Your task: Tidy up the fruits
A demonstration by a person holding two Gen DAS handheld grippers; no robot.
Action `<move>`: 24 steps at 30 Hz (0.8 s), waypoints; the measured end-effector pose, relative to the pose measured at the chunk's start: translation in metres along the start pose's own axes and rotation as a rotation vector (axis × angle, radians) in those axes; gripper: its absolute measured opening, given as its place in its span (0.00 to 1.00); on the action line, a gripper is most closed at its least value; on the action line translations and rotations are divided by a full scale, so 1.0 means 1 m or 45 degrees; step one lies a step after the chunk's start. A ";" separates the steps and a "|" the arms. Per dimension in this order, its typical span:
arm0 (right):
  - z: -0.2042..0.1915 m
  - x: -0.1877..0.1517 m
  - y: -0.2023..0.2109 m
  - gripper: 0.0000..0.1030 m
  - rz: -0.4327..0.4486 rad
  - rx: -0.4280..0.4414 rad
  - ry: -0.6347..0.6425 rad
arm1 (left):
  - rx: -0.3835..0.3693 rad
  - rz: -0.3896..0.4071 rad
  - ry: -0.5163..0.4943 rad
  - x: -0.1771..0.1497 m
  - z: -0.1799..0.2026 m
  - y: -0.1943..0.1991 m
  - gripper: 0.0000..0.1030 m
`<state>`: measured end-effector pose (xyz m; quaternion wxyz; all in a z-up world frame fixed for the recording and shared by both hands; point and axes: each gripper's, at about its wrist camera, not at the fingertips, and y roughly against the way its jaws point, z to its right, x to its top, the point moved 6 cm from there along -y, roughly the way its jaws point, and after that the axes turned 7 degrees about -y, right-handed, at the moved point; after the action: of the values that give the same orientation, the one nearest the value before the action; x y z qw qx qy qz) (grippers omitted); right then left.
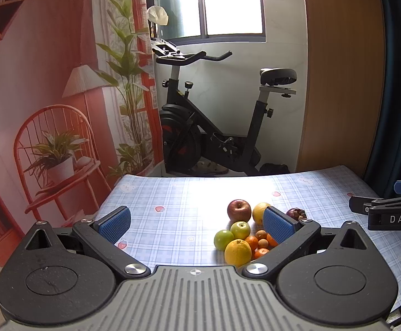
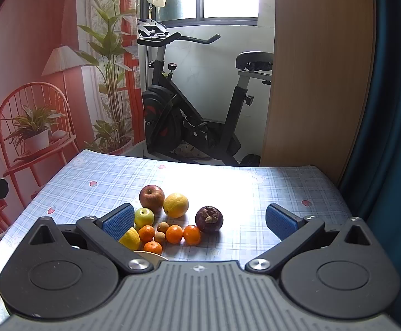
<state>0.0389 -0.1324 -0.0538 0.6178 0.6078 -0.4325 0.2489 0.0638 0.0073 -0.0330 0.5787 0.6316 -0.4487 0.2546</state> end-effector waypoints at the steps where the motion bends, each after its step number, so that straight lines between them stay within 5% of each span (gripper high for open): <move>1: 0.000 0.000 -0.001 1.00 -0.005 0.010 -0.001 | -0.014 -0.004 0.010 0.000 -0.001 -0.001 1.00; 17: 0.027 -0.007 -0.049 1.00 0.094 0.148 -0.244 | -0.039 -0.046 0.055 -0.005 -0.016 -0.060 0.99; 24: 0.046 -0.021 -0.081 1.00 0.196 0.188 -0.212 | -0.094 -0.110 0.126 -0.021 -0.023 -0.101 0.81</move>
<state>0.0850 -0.1829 -0.1198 0.5124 0.6353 -0.5081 0.2752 0.1456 0.0272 -0.0964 0.6337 0.6152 -0.4009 0.2435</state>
